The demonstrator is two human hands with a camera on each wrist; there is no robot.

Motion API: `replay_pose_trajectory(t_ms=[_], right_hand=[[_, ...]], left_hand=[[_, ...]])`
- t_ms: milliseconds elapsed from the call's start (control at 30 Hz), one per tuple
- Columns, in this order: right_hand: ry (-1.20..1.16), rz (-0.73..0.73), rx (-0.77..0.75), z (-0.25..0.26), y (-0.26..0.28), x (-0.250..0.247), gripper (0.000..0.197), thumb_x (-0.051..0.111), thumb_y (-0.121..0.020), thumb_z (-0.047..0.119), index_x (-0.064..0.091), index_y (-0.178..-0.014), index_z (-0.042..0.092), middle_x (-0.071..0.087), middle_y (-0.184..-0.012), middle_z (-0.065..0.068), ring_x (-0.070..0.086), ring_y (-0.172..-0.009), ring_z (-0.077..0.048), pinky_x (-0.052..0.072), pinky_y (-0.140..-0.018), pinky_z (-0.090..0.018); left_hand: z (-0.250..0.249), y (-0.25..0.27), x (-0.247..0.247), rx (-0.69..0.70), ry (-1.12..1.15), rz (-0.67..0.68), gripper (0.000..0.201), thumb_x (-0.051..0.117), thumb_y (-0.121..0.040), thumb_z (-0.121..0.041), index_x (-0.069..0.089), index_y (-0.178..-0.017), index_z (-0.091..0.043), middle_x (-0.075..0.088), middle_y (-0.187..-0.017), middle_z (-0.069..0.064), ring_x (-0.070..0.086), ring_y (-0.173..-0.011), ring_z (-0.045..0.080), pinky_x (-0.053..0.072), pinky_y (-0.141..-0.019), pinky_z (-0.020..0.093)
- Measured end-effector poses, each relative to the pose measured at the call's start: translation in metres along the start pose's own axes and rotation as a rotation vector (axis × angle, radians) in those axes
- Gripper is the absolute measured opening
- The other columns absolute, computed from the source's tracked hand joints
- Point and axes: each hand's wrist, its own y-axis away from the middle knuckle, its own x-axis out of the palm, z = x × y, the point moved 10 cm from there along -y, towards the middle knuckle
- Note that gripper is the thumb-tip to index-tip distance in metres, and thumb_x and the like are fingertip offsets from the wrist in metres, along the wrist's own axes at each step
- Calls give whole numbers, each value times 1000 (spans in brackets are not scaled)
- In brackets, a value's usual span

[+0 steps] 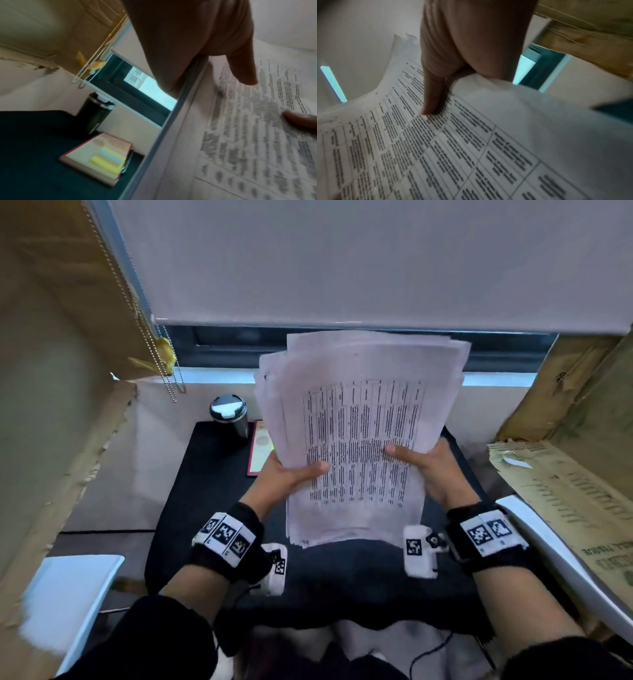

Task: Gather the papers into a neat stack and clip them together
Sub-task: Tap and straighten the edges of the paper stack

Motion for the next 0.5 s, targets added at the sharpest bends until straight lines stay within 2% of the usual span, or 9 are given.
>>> replay_pose_trajectory(t_ms=[67, 167, 233, 300, 367, 500], right_hand=[[15, -10, -76, 18, -3, -6, 47, 78, -67, 7, 61, -110, 19, 71, -110, -3, 66, -106, -15, 52, -92, -29], [-11, -15, -115, 15, -4, -15, 51, 77, -66, 4, 61, -113, 16, 70, -111, -4, 66, -106, -17, 54, -89, -30], [-29, -15, -94, 0, -4, -21, 51, 75, -66, -2, 61, -113, 10, 71, -110, -7, 67, -104, -21, 55, -86, -32], [-23, -6, -45, -17, -4, -24, 44, 74, -65, -3, 65, -106, 7, 75, -101, -5, 70, -96, -19, 56, -80, -30], [-9, 18, 1, -30, -4, -22, 40, 73, -66, -5, 66, -104, 6, 76, -96, -2, 71, -93, -18, 56, -77, -27], [-34, 40, 22, -37, -9, -19, 44, 71, -68, -11, 63, -109, 3, 76, -97, -2, 69, -98, -22, 56, -88, -33]], left_hand=[[-14, -5, 4, 29, 1, -16, 78, 93, -55, -32, 61, -124, -15, 72, -119, 3, 67, -112, 20, 51, -99, 43], [-26, -7, 14, 66, -34, 15, 60, 90, -60, -20, 65, -115, -19, 75, -110, 0, 70, -105, 14, 55, -89, 33], [-26, -10, 17, 70, -46, 24, 61, 89, -61, -17, 64, -117, -15, 75, -110, 3, 71, -103, 16, 56, -89, 33], [-24, -13, 13, 86, -31, -12, 70, 90, -55, -24, 63, -119, -12, 73, -113, 7, 70, -105, 20, 55, -92, 36], [-22, -17, 7, 100, -12, -73, 75, 90, -52, -23, 62, -120, -13, 71, -116, 7, 68, -107, 19, 54, -90, 33], [-22, -23, -5, 115, 38, -158, 79, 86, -60, 1, 49, -130, -1, 68, -114, 11, 70, -95, 13, 56, -75, 22]])
